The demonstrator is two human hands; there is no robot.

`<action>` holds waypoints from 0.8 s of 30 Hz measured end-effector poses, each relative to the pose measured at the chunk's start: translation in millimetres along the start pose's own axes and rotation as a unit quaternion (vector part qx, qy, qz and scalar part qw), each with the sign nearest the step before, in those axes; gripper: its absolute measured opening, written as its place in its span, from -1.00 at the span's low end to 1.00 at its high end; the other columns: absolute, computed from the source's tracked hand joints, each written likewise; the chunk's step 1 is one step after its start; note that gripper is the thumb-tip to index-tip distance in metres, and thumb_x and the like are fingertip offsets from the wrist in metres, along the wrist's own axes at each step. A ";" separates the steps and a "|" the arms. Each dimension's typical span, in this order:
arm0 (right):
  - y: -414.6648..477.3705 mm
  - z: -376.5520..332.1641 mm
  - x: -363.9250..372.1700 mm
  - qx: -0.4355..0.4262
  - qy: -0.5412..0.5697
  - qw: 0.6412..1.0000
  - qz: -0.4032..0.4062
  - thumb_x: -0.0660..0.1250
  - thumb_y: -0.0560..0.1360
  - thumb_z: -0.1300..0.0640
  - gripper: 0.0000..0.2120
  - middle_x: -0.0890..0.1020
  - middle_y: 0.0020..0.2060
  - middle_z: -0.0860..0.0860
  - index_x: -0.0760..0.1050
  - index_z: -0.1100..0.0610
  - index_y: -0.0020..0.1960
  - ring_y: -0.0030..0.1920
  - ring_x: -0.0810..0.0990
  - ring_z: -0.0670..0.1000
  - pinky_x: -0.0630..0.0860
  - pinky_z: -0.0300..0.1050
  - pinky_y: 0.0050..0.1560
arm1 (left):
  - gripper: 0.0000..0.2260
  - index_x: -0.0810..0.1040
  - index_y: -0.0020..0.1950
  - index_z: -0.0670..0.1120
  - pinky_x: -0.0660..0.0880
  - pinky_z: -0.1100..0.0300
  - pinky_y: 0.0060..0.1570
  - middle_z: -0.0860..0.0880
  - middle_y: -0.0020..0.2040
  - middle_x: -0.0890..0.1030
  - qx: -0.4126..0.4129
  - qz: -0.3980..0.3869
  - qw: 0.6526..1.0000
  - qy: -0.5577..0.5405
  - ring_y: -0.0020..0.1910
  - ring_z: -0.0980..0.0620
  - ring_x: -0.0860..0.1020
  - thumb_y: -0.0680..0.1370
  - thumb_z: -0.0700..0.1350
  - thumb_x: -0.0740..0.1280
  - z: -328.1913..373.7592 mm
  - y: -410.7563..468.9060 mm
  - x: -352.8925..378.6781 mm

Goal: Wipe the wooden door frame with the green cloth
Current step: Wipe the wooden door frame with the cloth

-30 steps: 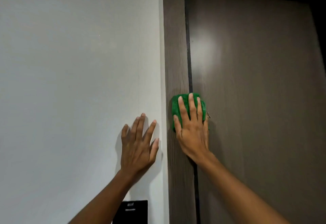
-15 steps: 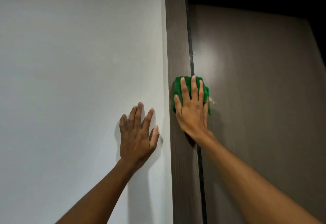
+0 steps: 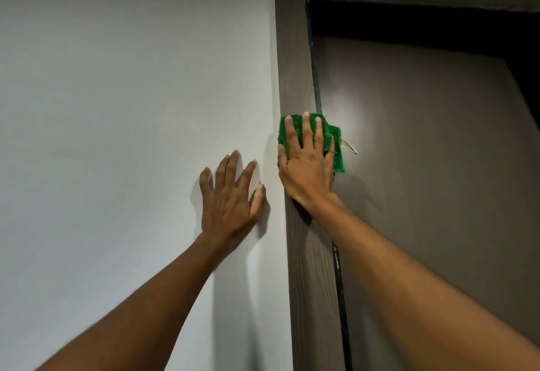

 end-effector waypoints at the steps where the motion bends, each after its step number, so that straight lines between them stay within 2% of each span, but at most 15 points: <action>1: -3.5 -1.1 0.0 -0.042 -0.010 0.999 -0.003 -0.01 0.65 -0.09 -0.45 -0.11 0.60 0.04 -0.14 -0.08 0.58 0.58 -0.20 0.08 -0.26 0.17 0.51 | -0.50 0.25 0.52 0.04 0.04 -0.21 0.49 -0.12 0.58 0.19 0.000 0.005 1.000 0.006 0.56 -0.09 0.14 0.60 0.17 0.03 0.3 -1.1 -0.6; 3: -0.1 7.7 10.2 -0.105 -0.022 0.994 -0.011 -0.01 0.64 -0.13 -0.44 -0.10 0.60 0.03 -0.13 -0.10 0.58 0.58 -0.19 0.05 -0.24 0.16 0.52 | -0.50 0.26 0.51 0.05 0.04 -0.21 0.49 -0.11 0.58 0.20 -0.002 0.022 1.000 0.011 0.55 -0.08 0.15 0.60 0.18 0.05 -7.3 7.1 8.2; 4: 3.9 17.7 6.5 -0.100 -0.011 0.995 -0.012 -0.02 0.64 -0.15 -0.43 -0.12 0.60 0.02 -0.14 -0.10 0.58 0.58 -0.19 0.05 -0.22 0.17 0.51 | -0.50 0.26 0.52 0.06 0.03 -0.21 0.49 -0.10 0.58 0.20 0.002 0.020 1.000 0.006 0.56 -0.08 0.15 0.59 0.18 0.05 -6.6 10.9 7.1; 8: 55.8 31.2 -7.7 0.032 0.060 0.998 0.010 -0.01 0.65 -0.11 -0.43 -0.13 0.59 0.08 -0.12 -0.04 0.59 0.57 -0.20 0.14 -0.16 0.26 0.52 | -0.48 0.26 0.51 0.07 0.00 -0.21 0.50 -0.09 0.58 0.20 0.010 0.031 0.999 0.003 0.56 -0.10 0.15 0.57 0.20 0.07 -3.6 13.3 7.6; 12: 90.7 9.6 -11.9 0.003 0.017 1.000 0.007 0.00 0.65 -0.09 -0.44 -0.10 0.60 0.08 -0.10 -0.04 0.59 0.57 -0.19 0.14 -0.17 0.26 0.51 | -0.48 0.28 0.49 0.07 0.03 -0.21 0.49 -0.09 0.57 0.22 0.009 0.044 0.999 -0.002 0.55 -0.09 0.16 0.57 0.21 0.07 -6.6 16.5 9.2; 16: 54.0 5.5 -5.1 -0.058 -0.007 0.998 -0.004 -0.02 0.65 -0.11 -0.45 -0.08 0.60 0.06 -0.10 -0.06 0.58 0.58 -0.17 0.10 -0.17 0.22 0.52 | -0.49 0.26 0.51 0.04 0.03 -0.18 0.50 -0.13 0.58 0.19 0.008 0.029 1.000 0.010 0.55 -0.11 0.15 0.59 0.18 0.07 -3.8 13.0 5.7; 24: -22.6 8.3 0.8 -0.048 -0.019 0.998 -0.042 -0.02 0.65 -0.11 -0.43 -0.08 0.60 0.08 -0.11 -0.02 0.59 0.58 -0.15 0.11 -0.14 0.23 0.54 | -0.48 0.15 0.55 0.04 -0.01 -0.18 0.52 -0.14 0.60 0.11 0.026 -0.031 0.999 0.035 0.58 -0.12 0.08 0.62 0.18 0.00 17.2 -52.5 10.8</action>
Point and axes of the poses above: each hand's wrist, its own y-axis towards the middle knuckle, its own x-axis out of the palm, z = x × y, the point moved 6 cm from there along y, towards the middle knuckle
